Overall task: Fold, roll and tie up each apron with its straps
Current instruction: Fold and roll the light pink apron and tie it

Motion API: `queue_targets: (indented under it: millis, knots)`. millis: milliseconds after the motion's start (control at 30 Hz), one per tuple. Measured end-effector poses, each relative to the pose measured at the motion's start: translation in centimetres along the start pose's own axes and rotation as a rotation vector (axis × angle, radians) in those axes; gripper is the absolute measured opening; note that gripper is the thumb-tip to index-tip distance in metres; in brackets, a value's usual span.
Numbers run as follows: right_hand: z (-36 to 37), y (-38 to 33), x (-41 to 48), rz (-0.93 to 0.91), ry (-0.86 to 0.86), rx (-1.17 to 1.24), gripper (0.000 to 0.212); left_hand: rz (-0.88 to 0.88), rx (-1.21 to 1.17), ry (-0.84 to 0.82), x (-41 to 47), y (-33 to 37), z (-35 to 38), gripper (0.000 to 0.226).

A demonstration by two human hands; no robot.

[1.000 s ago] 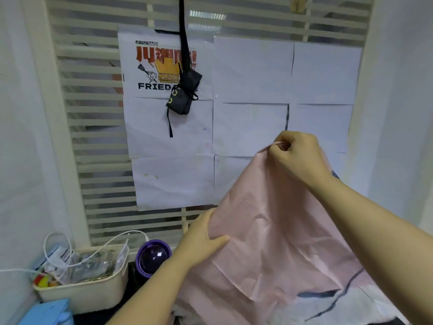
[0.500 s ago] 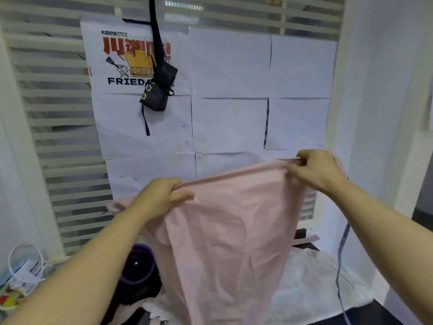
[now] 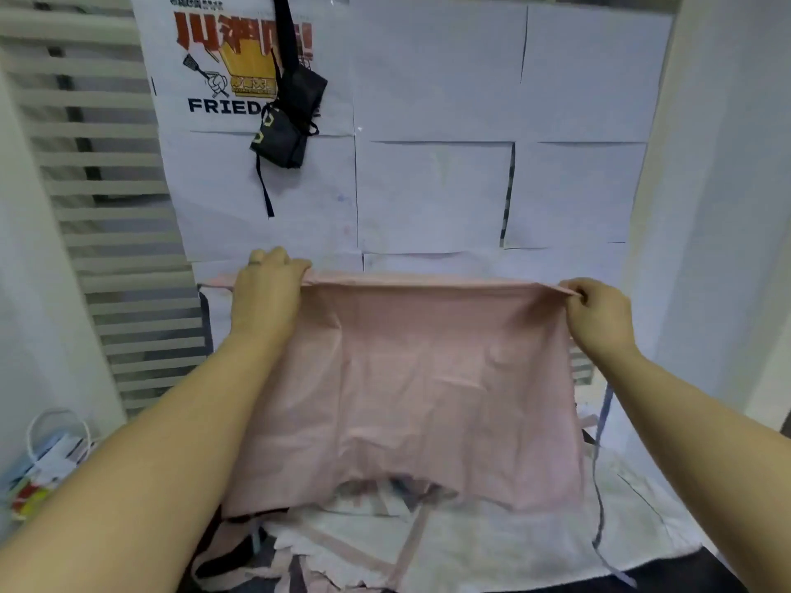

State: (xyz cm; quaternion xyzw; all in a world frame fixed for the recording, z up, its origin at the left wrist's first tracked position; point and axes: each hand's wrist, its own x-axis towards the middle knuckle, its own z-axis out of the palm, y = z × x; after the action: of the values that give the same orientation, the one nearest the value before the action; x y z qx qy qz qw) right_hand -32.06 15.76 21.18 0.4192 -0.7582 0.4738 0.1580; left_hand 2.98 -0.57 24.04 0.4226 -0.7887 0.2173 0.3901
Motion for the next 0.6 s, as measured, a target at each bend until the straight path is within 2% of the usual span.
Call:
queue_targets:
  millis: [67,100,133,200,300,367,433,533,600]
  knots:
    - [-0.6,-0.9,-1.5,-0.045,0.257,0.185,0.034,0.07,-0.092,0.219,-0.8,0.1,0.0,0.052]
    - [-0.5,-0.8,-3.1,0.016,0.311,0.287,0.036,0.138,-0.107,0.266,-2.7,0.6,0.4,0.05]
    - [-0.5,-0.5,-4.5,0.094,0.343,0.353,0.037,0.232,-0.095,0.269,-4.4,1.0,1.0,0.045]
    - [0.4,2.5,-9.0,0.169,0.285,0.299,0.036,0.421,-0.057,0.136,-10.5,1.4,3.3,0.042]
    - [1.6,8.8,-16.5,0.206,-0.027,0.006,0.032,0.514,-0.062,-0.194,-20.7,1.7,6.3,0.051]
    - [2.3,12.0,-20.4,0.254,-0.27,-0.155,0.03,0.457,-0.075,-0.561,-25.4,2.4,7.4,0.061]
    - [2.5,13.7,-22.9,0.329,-0.503,-0.251,0.019,0.342,-0.096,-0.896,-28.7,2.9,7.9,0.06]
    - [2.9,14.9,-24.8,0.364,-0.77,-0.412,0.012,0.289,-0.097,-1.178,-31.9,3.4,8.8,0.063]
    - [3.3,15.4,-25.5,0.348,-0.924,-0.538,0.012,0.256,-0.085,-1.285,-32.8,3.6,8.9,0.062]
